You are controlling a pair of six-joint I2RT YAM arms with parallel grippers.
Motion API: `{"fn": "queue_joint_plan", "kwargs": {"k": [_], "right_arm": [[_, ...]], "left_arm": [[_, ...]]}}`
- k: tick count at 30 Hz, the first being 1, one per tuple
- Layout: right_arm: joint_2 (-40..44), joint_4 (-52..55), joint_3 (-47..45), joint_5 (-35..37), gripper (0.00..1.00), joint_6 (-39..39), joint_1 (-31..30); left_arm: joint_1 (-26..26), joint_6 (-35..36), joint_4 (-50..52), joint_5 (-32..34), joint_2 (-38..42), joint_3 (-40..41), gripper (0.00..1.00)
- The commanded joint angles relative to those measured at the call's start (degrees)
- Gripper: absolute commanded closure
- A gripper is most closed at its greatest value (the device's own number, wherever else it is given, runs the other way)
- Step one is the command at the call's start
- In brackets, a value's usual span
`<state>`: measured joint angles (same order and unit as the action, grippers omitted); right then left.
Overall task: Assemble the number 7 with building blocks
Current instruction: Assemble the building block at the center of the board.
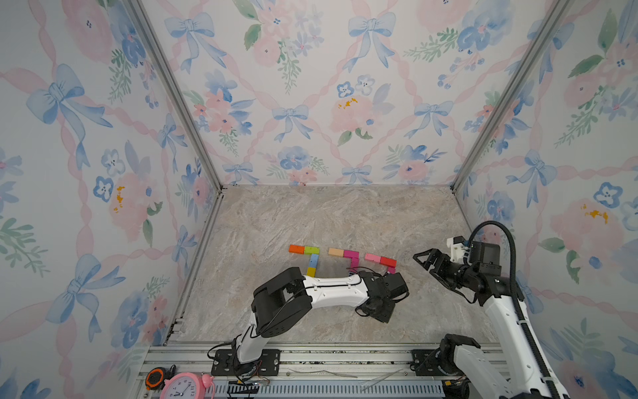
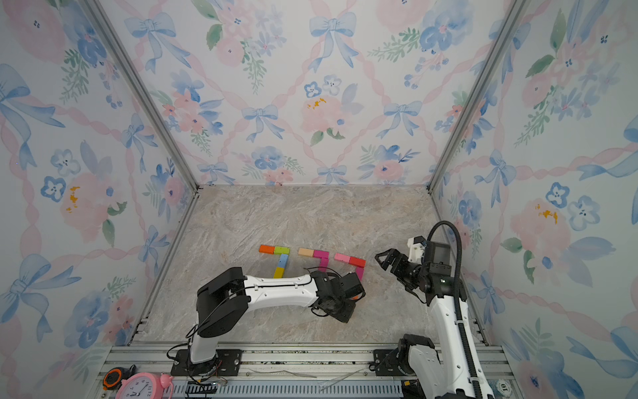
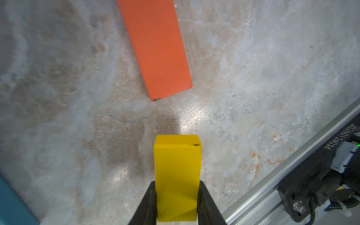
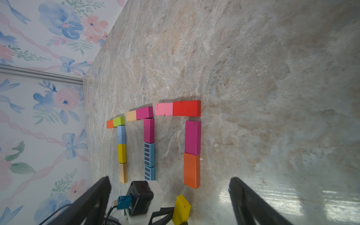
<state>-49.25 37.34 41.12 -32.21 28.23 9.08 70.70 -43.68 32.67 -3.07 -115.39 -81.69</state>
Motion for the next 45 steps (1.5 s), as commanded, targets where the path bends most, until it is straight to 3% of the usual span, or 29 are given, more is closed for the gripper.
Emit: {"fn": "queue_joint_plan", "kwargs": {"k": [1, 45], "right_arm": [[1.13, 0.54, 0.42, -0.80, 0.03, -0.39, 0.57], [3.02, 1.59, 0.33, 1.95, 0.03, -1.87, -1.77]], "left_arm": [[0.34, -1.74, -0.76, -1.45, -1.23, -1.54, 0.82], [-1.61, -4.23, -0.59, 0.72, -5.63, -4.00, 0.81]]}}
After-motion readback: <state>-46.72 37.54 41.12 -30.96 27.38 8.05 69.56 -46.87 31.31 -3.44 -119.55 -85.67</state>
